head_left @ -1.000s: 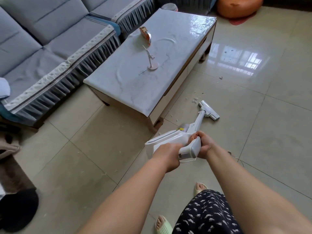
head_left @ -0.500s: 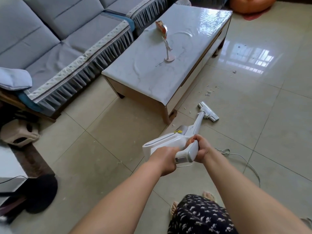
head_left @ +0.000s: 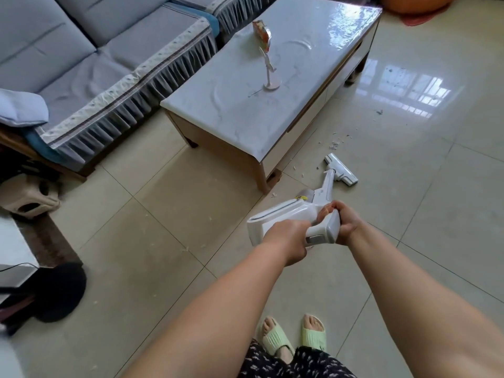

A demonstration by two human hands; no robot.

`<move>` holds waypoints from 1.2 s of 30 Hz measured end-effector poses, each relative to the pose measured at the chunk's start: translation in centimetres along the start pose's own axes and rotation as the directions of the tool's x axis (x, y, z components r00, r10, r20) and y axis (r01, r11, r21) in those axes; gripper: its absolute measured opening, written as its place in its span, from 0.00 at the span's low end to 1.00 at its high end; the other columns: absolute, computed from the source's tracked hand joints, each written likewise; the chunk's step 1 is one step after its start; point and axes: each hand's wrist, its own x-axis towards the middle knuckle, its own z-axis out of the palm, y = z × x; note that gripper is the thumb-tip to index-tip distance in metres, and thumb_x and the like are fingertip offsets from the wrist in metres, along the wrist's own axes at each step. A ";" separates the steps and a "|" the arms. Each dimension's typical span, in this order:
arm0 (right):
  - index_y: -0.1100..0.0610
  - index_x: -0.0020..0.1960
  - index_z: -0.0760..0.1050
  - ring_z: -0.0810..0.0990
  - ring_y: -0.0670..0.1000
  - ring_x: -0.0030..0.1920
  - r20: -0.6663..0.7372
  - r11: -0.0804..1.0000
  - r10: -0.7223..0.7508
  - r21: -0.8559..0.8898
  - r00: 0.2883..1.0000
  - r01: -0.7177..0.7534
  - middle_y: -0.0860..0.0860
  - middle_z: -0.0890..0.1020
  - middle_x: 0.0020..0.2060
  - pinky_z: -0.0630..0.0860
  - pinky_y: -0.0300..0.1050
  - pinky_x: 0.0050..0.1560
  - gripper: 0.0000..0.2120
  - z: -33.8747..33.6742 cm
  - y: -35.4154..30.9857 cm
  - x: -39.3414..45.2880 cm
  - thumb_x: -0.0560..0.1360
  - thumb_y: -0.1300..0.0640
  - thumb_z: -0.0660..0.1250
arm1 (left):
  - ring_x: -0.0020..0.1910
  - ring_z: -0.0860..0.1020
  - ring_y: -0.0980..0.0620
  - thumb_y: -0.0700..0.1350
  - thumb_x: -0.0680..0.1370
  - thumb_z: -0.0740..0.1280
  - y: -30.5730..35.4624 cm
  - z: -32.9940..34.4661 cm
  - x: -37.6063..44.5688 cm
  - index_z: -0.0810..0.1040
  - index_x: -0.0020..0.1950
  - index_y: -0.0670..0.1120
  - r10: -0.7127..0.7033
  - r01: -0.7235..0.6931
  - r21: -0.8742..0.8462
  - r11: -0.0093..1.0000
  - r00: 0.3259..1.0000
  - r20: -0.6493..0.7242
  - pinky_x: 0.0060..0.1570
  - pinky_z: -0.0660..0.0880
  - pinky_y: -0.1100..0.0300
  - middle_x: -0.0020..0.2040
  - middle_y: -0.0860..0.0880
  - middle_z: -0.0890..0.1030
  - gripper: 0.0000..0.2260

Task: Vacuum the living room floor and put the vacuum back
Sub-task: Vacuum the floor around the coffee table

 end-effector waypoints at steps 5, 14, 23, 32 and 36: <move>0.54 0.29 0.64 0.71 0.44 0.21 -0.009 0.997 -0.010 -0.079 1.000 0.010 0.46 0.69 0.22 0.73 0.35 0.28 0.09 0.5 1.2 -0.4 0.63 0.63 0.62 | 0.55 0.76 0.41 0.39 0.74 0.65 -0.1 0.4 -1.4 0.75 0.60 0.51 -0.053 0.053 -0.006 0.999 0.998 -0.020 0.46 0.70 0.56 0.56 0.45 0.79 0.16; 0.55 0.33 0.67 0.72 0.45 0.21 -0.059 0.989 -0.007 -0.148 0.998 -0.001 0.47 0.71 0.23 0.74 0.38 0.25 0.08 1.1 7.7 -1.0 0.64 0.63 0.64 | 0.54 0.76 0.42 0.39 0.73 0.65 -3.5 0.9 -6.9 0.75 0.57 0.52 -0.094 0.094 -0.020 0.995 0.995 -0.041 0.43 0.68 0.58 0.55 0.45 0.79 0.14; 0.54 0.32 0.66 0.71 0.45 0.21 -0.052 0.978 0.031 -0.206 0.998 -0.041 0.46 0.70 0.23 0.73 0.36 0.27 0.08 0.8 21.9 -0.8 0.64 0.63 0.63 | 0.54 0.76 0.42 0.39 0.73 0.65 -11.3 2.9 -18.9 0.75 0.54 0.51 -0.118 0.118 -0.017 0.993 0.992 -0.034 0.43 0.67 0.59 0.54 0.46 0.79 0.12; 0.54 0.31 0.65 0.71 0.46 0.22 -0.055 0.972 0.054 -0.224 0.997 -0.065 0.47 0.70 0.24 0.73 0.38 0.26 0.08 0.1 35.1 -0.7 0.64 0.63 0.62 | 0.53 0.76 0.42 0.40 0.73 0.64 -18.7 4.7 -29.6 0.71 0.49 0.53 -0.128 0.129 0.019 0.991 0.991 -0.039 0.43 0.67 0.58 0.54 0.45 0.79 0.09; 0.54 0.31 0.64 0.70 0.45 0.22 -0.064 0.977 0.039 -0.208 0.997 -0.051 0.47 0.69 0.24 0.73 0.36 0.27 0.08 -0.6 37.2 -0.6 0.64 0.63 0.62 | 0.53 0.76 0.42 0.40 0.73 0.64 -20.0 5.6 -31.3 0.74 0.53 0.52 -0.106 0.106 0.007 0.994 0.994 -0.032 0.43 0.67 0.58 0.54 0.45 0.79 0.10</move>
